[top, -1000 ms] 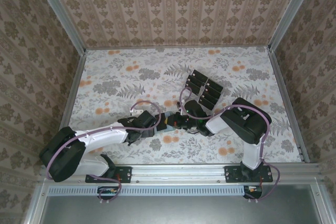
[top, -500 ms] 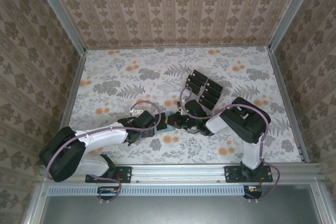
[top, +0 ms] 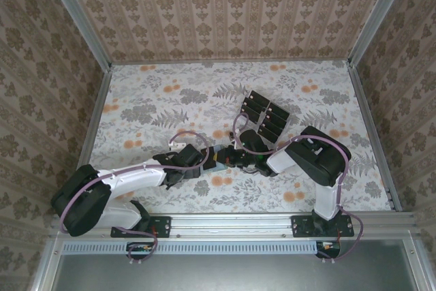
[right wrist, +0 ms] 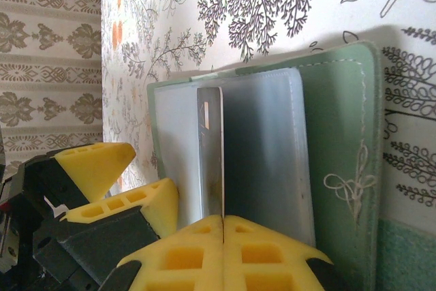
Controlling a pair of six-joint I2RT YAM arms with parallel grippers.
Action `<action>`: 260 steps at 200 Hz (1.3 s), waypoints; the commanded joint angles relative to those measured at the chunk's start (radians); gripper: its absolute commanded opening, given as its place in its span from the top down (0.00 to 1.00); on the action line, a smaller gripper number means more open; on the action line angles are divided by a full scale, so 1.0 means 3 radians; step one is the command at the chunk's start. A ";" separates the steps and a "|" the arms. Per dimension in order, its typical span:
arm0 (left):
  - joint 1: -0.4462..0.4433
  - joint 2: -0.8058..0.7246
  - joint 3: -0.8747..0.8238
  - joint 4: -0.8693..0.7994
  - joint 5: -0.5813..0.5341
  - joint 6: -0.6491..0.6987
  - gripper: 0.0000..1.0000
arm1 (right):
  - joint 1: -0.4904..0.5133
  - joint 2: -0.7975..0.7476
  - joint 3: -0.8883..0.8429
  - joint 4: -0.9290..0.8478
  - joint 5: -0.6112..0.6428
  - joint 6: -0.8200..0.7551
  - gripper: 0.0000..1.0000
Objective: Put the credit cards into the card holder
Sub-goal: Insert the credit card into the card slot.
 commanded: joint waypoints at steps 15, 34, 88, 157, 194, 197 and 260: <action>-0.0028 0.0022 -0.0100 -0.0175 -0.0013 -0.0018 0.00 | 0.0049 0.0052 0.0014 -0.0074 -0.0029 -0.0036 1.00; -0.0034 0.0025 -0.0099 -0.0171 -0.0014 -0.0023 0.00 | 0.0057 0.0077 0.0045 -0.0078 -0.0005 -0.0028 1.00; -0.0034 0.0026 -0.0110 -0.0169 -0.0014 -0.0031 0.00 | 0.0057 0.0088 0.0093 -0.0115 0.0033 -0.0039 1.00; -0.0015 -0.0199 -0.0011 -0.0333 -0.0212 -0.0063 0.00 | 0.0059 0.0107 0.0099 -0.0208 0.0025 -0.0061 1.00; 0.0076 -0.0325 0.0028 -0.0393 -0.0229 -0.0077 0.00 | 0.0059 0.0109 0.0114 -0.0292 0.0041 -0.0088 1.00; 0.0088 -0.0322 0.0028 -0.0402 -0.0229 -0.0080 0.00 | 0.0058 0.0106 0.0117 -0.0301 0.0043 -0.0087 1.00; 0.0213 -0.0175 -0.0051 -0.0339 -0.0200 -0.0125 0.00 | 0.0064 0.0082 0.0138 -0.0421 0.0052 -0.0125 1.00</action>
